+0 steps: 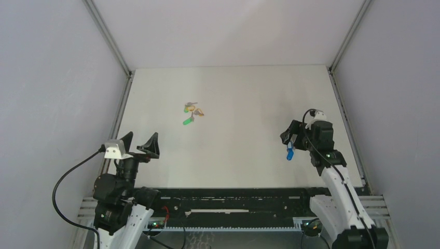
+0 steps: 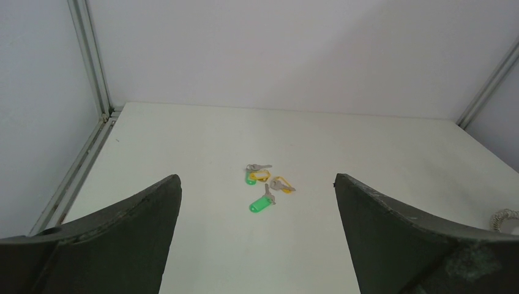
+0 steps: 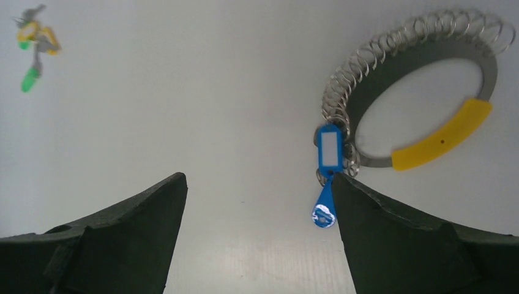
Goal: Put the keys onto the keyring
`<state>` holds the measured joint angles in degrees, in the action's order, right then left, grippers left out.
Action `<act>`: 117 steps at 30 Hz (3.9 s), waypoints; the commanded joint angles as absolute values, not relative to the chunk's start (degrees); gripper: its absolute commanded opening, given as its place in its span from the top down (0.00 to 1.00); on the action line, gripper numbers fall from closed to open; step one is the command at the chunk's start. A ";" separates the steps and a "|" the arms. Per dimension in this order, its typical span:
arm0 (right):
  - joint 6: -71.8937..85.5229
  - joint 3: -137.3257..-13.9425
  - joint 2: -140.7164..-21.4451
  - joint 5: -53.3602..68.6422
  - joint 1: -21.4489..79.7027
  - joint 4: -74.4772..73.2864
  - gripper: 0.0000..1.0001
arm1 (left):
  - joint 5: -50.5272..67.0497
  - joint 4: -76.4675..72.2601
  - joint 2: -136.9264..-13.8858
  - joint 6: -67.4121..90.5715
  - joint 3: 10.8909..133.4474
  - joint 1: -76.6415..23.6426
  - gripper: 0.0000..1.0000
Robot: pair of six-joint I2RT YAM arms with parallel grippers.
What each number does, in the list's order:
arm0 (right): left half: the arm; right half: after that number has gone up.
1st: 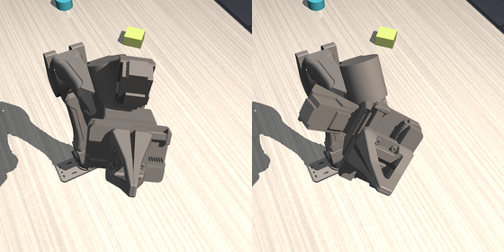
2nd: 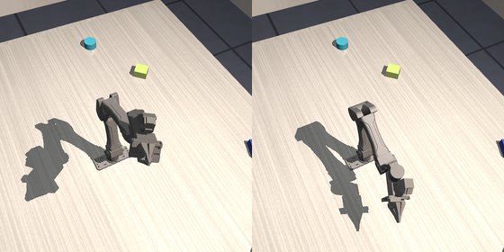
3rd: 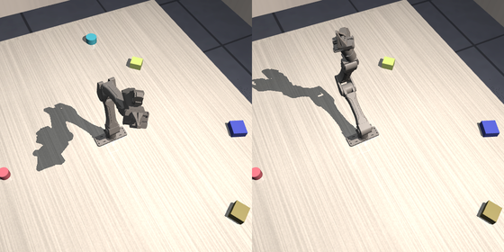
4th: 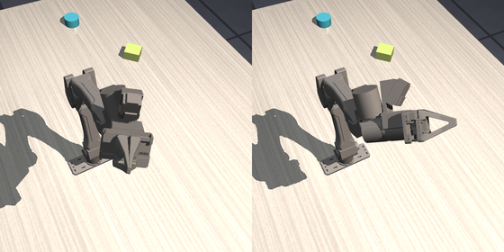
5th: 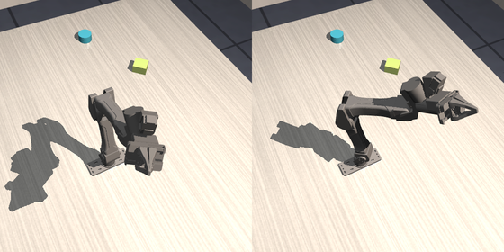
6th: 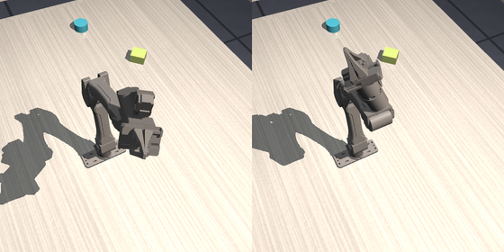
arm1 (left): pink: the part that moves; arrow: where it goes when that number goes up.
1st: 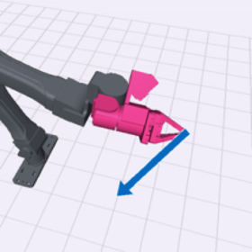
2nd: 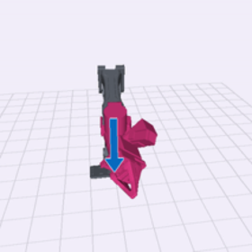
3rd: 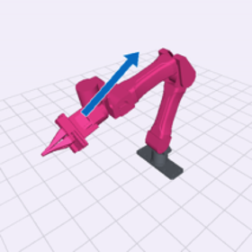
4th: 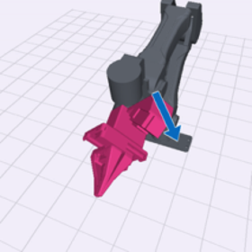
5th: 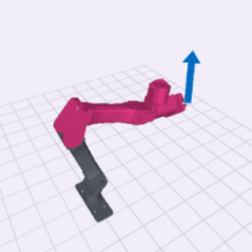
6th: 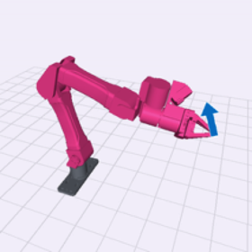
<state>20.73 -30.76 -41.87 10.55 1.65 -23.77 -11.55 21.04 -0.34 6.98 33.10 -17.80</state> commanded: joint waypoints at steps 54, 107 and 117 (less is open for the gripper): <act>11.84 -54.37 -80.83 2.43 21.20 -31.44 0.34 | -6.32 20.30 -0.04 6.44 33.51 -19.02 0.00; 16.57 -54.88 -90.36 -4.79 40.87 -27.12 0.98 | -0.49 22.48 -6.42 10.57 35.90 -19.50 0.00; 21.86 -38.74 -78.40 2.14 36.83 -15.97 0.87 | 15.13 13.07 -20.65 28.70 30.28 -19.89 0.00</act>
<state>18.46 -41.65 -83.26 -0.71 37.91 -22.50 5.76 22.35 -18.87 18.24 33.67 -19.27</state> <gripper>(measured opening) 0.114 0.998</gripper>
